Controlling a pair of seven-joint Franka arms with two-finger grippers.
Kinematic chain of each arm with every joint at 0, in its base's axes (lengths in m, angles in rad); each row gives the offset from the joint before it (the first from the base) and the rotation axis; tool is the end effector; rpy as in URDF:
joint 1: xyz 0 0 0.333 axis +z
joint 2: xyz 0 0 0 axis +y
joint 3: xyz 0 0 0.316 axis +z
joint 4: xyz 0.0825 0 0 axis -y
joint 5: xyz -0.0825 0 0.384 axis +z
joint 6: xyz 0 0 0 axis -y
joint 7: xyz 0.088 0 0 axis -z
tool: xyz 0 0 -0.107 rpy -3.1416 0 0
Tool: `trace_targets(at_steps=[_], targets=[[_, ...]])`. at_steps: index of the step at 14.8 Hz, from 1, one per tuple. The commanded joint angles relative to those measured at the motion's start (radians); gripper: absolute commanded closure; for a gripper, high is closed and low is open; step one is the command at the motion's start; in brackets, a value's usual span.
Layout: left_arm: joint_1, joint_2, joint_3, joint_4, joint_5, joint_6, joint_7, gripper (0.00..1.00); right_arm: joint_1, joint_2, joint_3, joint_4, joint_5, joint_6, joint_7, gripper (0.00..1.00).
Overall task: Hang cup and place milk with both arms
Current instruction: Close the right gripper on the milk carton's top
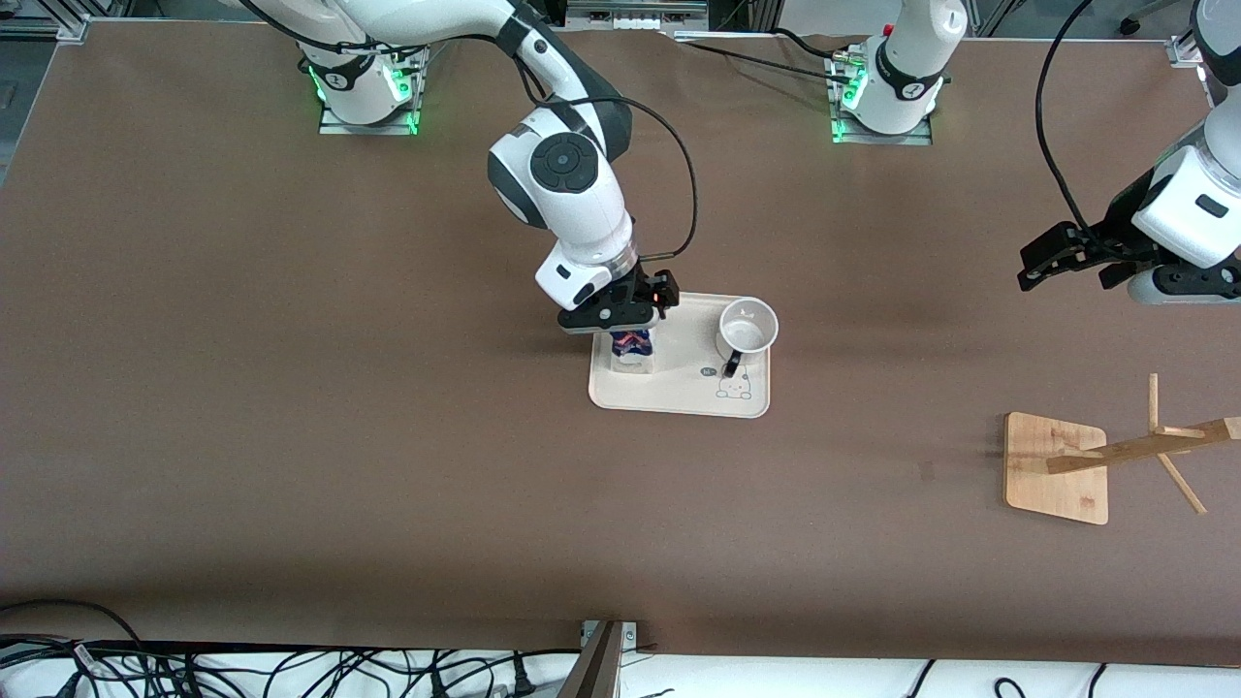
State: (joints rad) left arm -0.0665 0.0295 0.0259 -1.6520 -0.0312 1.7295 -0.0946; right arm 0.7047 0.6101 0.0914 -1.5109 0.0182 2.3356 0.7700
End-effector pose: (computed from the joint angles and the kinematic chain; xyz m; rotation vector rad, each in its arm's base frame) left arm 0.5750 -0.0264 0.5834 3.1061 0.0904 0.0713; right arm 0.5173 0.5121 0.3299 -2.9385 0.0106 -0.1593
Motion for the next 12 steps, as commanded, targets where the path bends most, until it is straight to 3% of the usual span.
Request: trace_targets(at_steps=[1, 3, 5, 12], targets=[[-0.004, 0.007, -0.003, 0.034, 0.013, -0.008, -0.011, 0.0, 0.009, 0.007, -0.009, 0.011, -0.012, -0.012, -0.017, 0.0], [-0.009, 0.009, -0.003, 0.04, 0.013, -0.008, -0.011, 0.0, 0.004, 0.007, -0.01, 0.011, -0.01, -0.027, -0.054, 0.28], [-0.01, 0.009, -0.003, 0.04, 0.013, -0.008, -0.01, 0.0, -0.002, 0.003, -0.013, 0.011, -0.01, -0.033, -0.074, 0.49], [-0.01, 0.009, -0.001, 0.04, 0.013, -0.008, -0.01, 0.0, -0.014, 0.0, -0.025, 0.012, -0.01, -0.048, -0.066, 0.55]])
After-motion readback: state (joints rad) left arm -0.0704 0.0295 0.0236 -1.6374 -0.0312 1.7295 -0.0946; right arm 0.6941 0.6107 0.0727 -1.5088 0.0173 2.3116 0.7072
